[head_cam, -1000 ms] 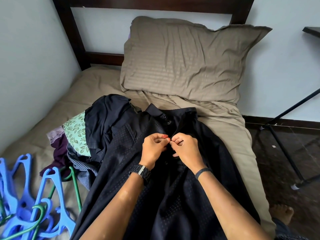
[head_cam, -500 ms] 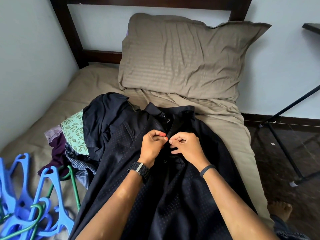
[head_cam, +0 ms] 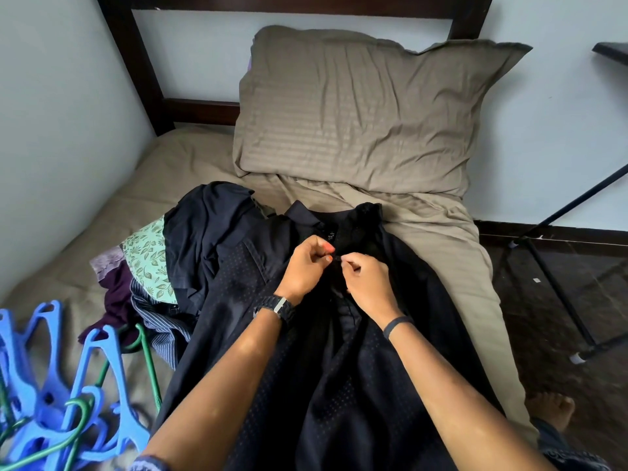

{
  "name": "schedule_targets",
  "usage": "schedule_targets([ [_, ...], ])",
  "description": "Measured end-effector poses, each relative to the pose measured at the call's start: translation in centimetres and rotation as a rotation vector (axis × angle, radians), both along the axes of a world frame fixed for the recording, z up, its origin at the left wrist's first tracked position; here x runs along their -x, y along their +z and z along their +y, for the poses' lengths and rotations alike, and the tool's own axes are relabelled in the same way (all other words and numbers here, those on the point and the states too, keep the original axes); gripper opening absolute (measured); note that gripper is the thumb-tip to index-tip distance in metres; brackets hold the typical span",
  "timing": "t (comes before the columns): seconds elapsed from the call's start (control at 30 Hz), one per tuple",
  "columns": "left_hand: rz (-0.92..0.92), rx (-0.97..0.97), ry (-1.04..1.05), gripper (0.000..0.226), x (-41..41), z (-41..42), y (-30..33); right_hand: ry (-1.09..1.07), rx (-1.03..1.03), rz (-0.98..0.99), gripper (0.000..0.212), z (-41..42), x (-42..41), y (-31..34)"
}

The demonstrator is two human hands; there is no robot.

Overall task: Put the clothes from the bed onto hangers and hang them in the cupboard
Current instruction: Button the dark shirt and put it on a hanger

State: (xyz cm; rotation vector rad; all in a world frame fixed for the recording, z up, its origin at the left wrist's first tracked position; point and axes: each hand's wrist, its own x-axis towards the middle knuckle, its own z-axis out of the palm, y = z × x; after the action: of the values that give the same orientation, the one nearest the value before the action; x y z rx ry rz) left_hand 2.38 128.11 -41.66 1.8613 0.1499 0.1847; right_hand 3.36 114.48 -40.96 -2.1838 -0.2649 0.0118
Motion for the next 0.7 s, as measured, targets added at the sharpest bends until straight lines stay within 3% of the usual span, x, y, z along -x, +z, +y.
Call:
schedule_targets([
  [0.07, 0.017, -0.289, -0.077, 0.017, -0.5, 0.8, -0.1, -0.065, 0.028, -0.014, 0.026, -0.2, 0.1, 0.0],
  [0.17, 0.052, -0.477, -0.161, 0.011, -0.6, 1.6, -0.5, -0.085, -0.087, 0.047, 0.021, -0.2, 1.2, 0.3],
  [0.27, -0.033, -0.502, -0.08, 0.012, 0.3, 1.2, -0.1, -0.03, -0.09, 0.077, 0.014, -0.3, 2.5, -0.2],
  [0.4, -0.12, -0.502, -0.039, 0.008, 3.6, 0.4, 0.1, -0.031, 0.058, 0.042, 0.014, -1.2, 3.6, -1.6],
  [0.6, 0.028, -0.599, -0.068, 0.009, 6.7, 0.2, -3.0, 0.005, 0.184, 0.008, 0.008, -1.7, 4.3, -3.0],
  [0.7, 0.058, -0.603, -0.014, 0.011, 6.7, -0.2, -3.4, -0.008, 0.234, 0.03, 0.018, -1.6, 4.5, -3.6],
])
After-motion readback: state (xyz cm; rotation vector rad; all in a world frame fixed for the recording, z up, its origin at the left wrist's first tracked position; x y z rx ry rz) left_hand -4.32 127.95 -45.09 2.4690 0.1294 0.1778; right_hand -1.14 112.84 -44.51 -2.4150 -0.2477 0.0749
